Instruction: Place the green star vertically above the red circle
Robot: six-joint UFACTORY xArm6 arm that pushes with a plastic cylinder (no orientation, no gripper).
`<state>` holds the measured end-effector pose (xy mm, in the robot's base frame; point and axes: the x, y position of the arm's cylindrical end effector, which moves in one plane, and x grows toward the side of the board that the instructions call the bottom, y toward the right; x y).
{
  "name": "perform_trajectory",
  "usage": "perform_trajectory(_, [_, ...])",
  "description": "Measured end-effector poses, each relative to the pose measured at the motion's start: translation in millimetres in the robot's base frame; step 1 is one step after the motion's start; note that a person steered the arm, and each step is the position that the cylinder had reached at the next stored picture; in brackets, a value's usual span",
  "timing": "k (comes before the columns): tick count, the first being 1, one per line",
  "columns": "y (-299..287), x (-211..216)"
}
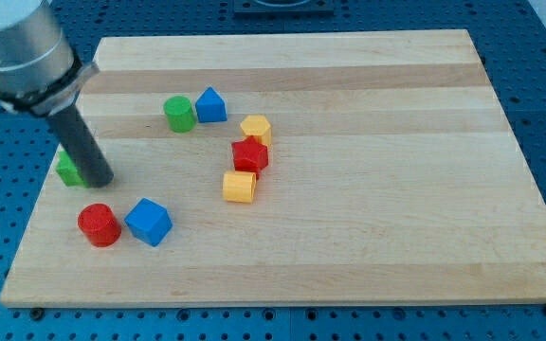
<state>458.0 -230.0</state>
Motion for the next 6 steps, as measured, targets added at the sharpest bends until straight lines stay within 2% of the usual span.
perform_trajectory(1, [18.1,26.9])
perform_trajectory(2, [-5.9,51.3])
perform_trajectory(3, [-68.0,52.0])
perform_trajectory(4, [-74.0,45.6])
perform_trajectory(6, [19.0,-19.5])
